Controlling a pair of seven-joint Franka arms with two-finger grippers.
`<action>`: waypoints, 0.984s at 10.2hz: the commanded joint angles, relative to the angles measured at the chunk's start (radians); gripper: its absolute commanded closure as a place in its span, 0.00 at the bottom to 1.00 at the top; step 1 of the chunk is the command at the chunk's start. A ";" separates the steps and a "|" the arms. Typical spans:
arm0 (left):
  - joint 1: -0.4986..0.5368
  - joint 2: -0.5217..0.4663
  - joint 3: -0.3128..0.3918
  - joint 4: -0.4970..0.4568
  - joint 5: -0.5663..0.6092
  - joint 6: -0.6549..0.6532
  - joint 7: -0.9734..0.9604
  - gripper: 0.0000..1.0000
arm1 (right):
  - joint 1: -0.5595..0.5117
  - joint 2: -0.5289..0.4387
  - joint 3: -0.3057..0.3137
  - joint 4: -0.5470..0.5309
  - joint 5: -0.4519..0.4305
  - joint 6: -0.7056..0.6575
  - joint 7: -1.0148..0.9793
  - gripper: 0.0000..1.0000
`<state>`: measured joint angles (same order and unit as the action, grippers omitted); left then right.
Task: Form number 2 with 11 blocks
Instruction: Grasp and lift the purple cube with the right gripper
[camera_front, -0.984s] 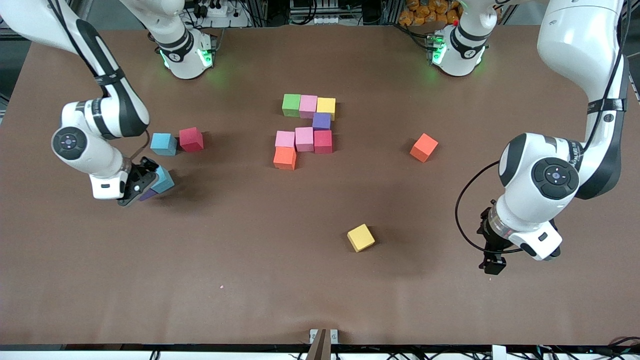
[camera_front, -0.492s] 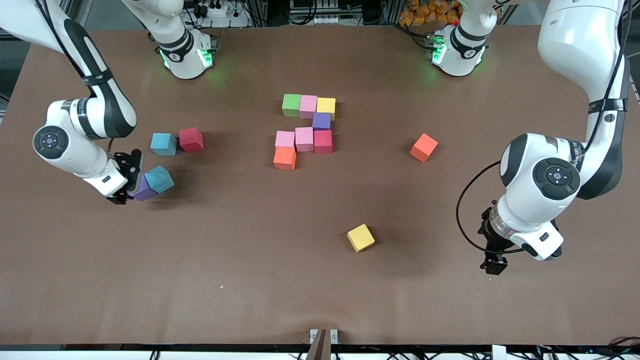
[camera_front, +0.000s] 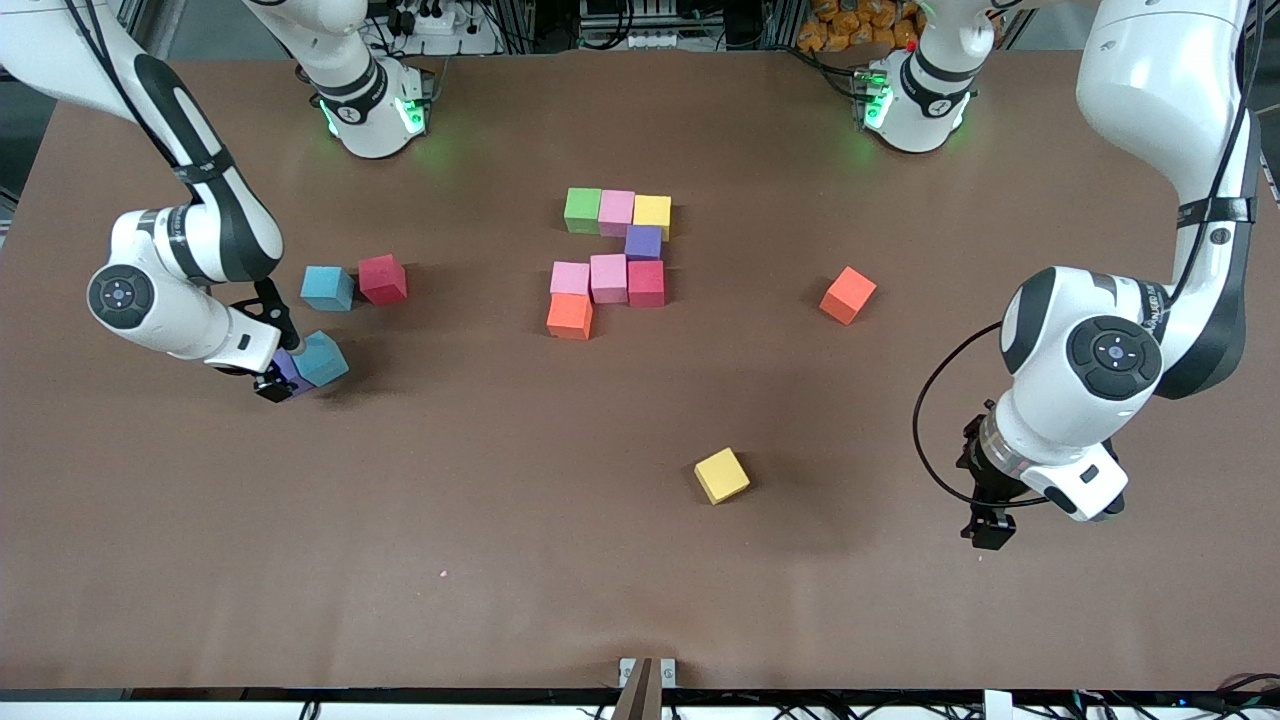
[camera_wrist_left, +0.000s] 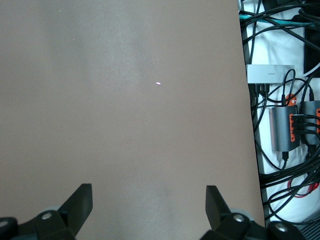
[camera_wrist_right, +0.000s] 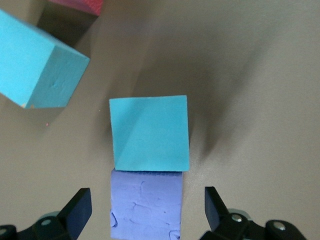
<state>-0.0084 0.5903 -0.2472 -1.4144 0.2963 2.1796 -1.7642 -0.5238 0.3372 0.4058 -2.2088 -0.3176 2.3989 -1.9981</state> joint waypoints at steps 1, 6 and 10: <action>0.005 -0.020 -0.001 -0.012 -0.022 -0.012 0.026 0.00 | -0.036 0.038 -0.004 -0.002 -0.008 0.093 -0.126 0.00; 0.005 -0.014 -0.001 -0.012 -0.020 -0.012 0.026 0.00 | -0.036 0.082 -0.048 -0.008 -0.005 0.132 -0.152 0.00; 0.016 -0.010 0.000 -0.012 -0.016 -0.012 0.028 0.00 | -0.033 0.071 -0.048 -0.008 0.000 0.118 -0.139 0.73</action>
<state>-0.0071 0.5911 -0.2458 -1.4174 0.2963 2.1765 -1.7642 -0.5399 0.4278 0.3459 -2.2094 -0.3189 2.5255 -2.1177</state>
